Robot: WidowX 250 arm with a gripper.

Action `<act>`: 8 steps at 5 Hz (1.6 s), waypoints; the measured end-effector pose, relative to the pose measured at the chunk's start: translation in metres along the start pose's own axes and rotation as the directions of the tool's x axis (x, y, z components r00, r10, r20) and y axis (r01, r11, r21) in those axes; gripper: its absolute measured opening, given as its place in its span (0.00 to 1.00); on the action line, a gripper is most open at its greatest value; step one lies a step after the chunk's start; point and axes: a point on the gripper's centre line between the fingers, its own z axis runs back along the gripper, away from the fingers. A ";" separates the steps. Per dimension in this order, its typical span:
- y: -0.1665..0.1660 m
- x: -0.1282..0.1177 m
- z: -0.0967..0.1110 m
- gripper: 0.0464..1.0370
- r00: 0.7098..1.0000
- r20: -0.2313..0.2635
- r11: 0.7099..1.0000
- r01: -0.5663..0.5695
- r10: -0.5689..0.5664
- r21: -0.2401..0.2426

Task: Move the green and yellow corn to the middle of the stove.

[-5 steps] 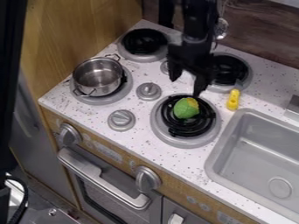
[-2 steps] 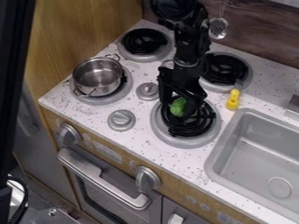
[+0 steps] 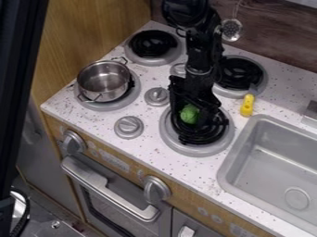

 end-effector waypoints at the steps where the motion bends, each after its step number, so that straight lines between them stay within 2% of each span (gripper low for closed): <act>1: 0.001 0.001 0.000 0.70 1.000 0.004 1.000 0.003 -0.003 0.004; 2: 0.001 0.003 0.002 0.70 1.000 0.012 1.000 -0.008 0.008 -0.001; 3: 0.023 0.033 0.024 0.69 0.992 0.099 0.997 -0.073 0.073 -0.002; 4: 0.083 0.052 0.035 0.69 0.968 0.129 0.977 -0.214 0.213 -0.011; 5: 0.110 0.058 0.014 0.69 0.958 0.106 0.964 -0.267 0.267 -0.008; 6: 0.120 0.065 0.003 0.69 0.960 0.076 0.963 -0.269 0.270 -0.022; 7: 0.121 0.059 -0.007 0.74 0.963 0.036 0.964 -0.266 0.267 -0.025; 8: 0.121 0.058 -0.008 0.96 0.964 0.030 0.964 -0.264 0.264 -0.025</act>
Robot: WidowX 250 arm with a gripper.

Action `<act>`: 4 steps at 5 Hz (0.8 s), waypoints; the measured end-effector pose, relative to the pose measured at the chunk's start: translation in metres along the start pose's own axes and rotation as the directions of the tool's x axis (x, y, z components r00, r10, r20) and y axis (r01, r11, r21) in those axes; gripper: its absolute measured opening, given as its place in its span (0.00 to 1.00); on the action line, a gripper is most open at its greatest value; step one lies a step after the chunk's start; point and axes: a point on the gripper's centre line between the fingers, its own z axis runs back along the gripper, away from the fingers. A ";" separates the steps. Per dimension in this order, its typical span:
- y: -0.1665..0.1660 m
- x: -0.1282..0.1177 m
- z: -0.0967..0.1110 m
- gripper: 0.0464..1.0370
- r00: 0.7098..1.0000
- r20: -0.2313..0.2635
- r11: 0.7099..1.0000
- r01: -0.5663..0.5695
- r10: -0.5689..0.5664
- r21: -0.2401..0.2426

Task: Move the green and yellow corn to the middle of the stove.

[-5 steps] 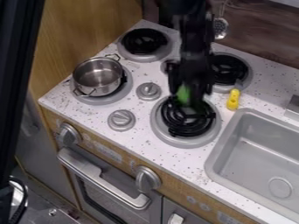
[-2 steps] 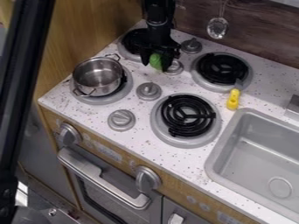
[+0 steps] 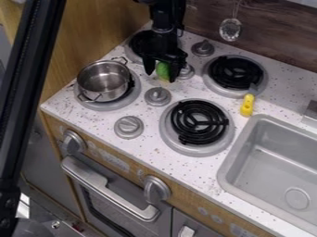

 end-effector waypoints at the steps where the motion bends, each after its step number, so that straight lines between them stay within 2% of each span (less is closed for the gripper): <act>1: -0.002 -0.003 -0.002 0.96 0.999 -0.017 0.999 0.033 -0.032 0.029; 2: -0.005 -0.008 0.014 0.96 0.998 -0.005 0.995 0.070 -0.070 0.069; 3: -0.023 -0.009 0.054 0.96 0.991 0.022 0.987 0.129 -0.132 0.101; 4: -0.036 -0.022 0.057 0.96 0.991 -0.014 0.988 0.136 -0.135 0.075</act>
